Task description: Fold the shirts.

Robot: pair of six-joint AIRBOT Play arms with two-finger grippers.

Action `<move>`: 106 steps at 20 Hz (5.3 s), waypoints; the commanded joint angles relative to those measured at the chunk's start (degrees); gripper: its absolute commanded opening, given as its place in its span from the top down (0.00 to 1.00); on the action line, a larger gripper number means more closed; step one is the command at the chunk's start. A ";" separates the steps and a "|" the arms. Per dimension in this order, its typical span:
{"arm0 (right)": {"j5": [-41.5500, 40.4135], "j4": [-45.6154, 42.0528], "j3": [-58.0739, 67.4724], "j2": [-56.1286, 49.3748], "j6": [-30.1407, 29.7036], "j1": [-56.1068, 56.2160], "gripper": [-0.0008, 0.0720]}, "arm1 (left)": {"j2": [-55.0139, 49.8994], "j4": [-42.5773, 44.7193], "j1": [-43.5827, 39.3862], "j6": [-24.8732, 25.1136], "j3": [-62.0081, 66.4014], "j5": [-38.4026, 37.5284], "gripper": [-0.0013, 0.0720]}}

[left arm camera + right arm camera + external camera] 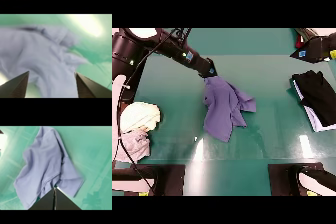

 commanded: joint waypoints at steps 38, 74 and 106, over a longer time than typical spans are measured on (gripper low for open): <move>4.50 -2.71 -1.36 -16.04 -3.04 0.11 0.48 | 18.69 2.36 12.24 1.84 -23.85 1.18 0.95; -3.04 -5.95 18.80 -14.75 -4.37 1.62 0.97 | 26.62 21.03 12.37 -3.89 8.72 0.50 0.95; -11.96 -8.48 11.98 -33.09 -2.23 -1.57 0.47 | 4.55 16.09 12.37 -6.38 -23.63 14.60 0.05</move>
